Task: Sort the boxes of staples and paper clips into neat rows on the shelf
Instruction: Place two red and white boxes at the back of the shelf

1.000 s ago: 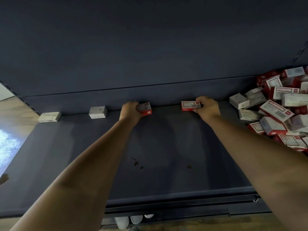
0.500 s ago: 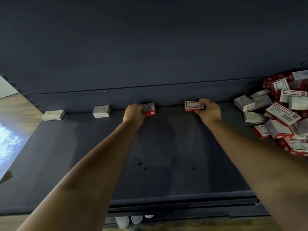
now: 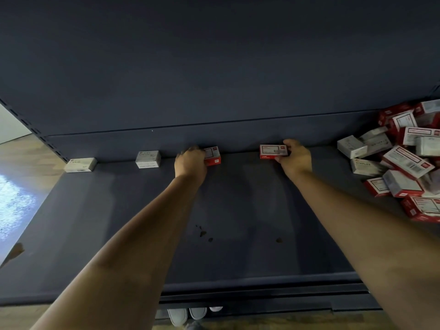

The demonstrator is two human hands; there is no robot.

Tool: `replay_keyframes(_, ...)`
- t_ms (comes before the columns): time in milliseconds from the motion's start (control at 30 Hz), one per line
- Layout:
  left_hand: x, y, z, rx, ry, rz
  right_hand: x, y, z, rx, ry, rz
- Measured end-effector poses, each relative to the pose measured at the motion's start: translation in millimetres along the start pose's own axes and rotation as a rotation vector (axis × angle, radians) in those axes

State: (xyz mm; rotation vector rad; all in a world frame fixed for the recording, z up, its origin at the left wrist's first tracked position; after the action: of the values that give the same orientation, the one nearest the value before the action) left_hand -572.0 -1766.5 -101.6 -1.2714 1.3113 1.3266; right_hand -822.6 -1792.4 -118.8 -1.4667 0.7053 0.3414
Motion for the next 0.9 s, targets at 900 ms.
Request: replay_keyframes(900,0,0,24,-0.006,0.098,0.367,21,-20,55,-0.163,0.107,0.184)
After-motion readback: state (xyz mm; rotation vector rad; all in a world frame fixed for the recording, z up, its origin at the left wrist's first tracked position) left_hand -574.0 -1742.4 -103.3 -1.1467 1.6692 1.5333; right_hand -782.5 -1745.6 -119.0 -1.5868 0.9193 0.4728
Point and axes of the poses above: each hand's wrist, its own z-axis away from the middle knuckle, its own x-axis out of the palm, y = z × x, the point moved 4 cm from there along -z, towards the middle knuckle
